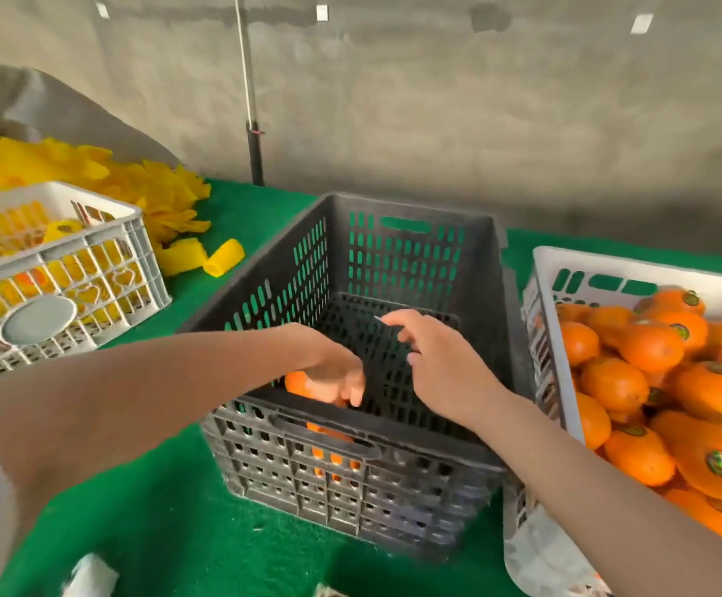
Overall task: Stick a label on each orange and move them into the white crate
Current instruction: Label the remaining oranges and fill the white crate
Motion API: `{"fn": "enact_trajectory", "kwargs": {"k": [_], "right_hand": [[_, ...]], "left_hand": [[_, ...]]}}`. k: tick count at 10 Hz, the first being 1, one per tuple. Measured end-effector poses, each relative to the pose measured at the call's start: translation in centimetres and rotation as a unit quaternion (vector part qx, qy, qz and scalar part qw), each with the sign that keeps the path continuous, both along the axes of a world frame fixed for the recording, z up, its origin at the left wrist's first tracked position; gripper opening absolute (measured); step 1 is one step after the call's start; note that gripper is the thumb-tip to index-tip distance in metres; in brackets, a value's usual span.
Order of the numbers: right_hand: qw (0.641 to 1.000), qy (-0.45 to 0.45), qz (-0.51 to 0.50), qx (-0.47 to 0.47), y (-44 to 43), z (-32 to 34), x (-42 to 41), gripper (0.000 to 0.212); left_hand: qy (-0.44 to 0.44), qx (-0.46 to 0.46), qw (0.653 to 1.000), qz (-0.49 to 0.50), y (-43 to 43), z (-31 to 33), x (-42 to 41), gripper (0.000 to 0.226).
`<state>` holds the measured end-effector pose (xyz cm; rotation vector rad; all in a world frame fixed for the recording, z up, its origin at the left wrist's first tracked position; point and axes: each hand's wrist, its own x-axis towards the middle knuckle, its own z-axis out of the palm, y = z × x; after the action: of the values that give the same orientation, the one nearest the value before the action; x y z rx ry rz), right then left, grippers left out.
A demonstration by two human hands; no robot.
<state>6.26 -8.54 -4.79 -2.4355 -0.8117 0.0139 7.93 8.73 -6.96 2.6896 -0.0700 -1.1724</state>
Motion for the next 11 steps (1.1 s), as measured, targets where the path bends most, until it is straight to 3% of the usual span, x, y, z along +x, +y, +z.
{"fn": "enact_trajectory", "kwargs": {"k": [1,2,3,4,5,6,7,8,9,11], "right_hand": [[1.000,0.002,-0.017,-0.019,0.0,-0.2,0.1,0.063],[1.000,0.001,-0.014,-0.006,0.0,-0.1,-0.1,0.059],[1.000,-0.009,-0.015,-0.008,-0.1,0.1,0.0,0.057],[0.999,-0.017,-0.028,0.001,-0.2,0.3,-0.2,0.054],[0.992,-0.062,-0.078,0.079,-0.2,0.6,-0.3,0.040],[0.963,-0.104,-0.131,0.213,-0.5,1.5,-0.4,0.016],[0.920,-0.054,-0.166,0.352,-1.7,2.9,-0.9,0.013],[0.876,0.071,-0.149,0.452,-3.3,4.5,-2.3,0.016],[0.865,0.121,-0.095,0.477,-4.9,5.9,-4.3,0.014],[0.905,0.074,-0.041,0.417,-8.9,7.6,-8.5,0.013]], "left_hand": [[0.044,0.024,0.998,0.045,-1.0,-2.8,1.0,0.044],[0.023,0.064,0.995,-0.070,-1.0,-4.0,1.0,0.035],[0.054,0.017,0.998,-0.004,-1.3,-3.4,1.7,0.049],[0.033,0.011,0.998,-0.044,-1.5,-3.5,1.1,0.044],[-0.008,0.006,0.999,-0.046,-1.6,-2.3,0.6,0.033],[-0.061,-0.152,0.985,-0.060,-0.7,2.3,1.1,0.061],[-0.137,-0.392,0.910,0.017,0.8,6.6,-0.3,0.061],[-0.153,-0.526,0.833,0.077,1.0,8.1,-2.9,0.064],[-0.121,-0.623,0.761,0.134,-0.9,8.7,-5.2,0.064],[-0.067,-0.709,0.676,0.190,-7.0,9.1,-8.6,0.071]]}}
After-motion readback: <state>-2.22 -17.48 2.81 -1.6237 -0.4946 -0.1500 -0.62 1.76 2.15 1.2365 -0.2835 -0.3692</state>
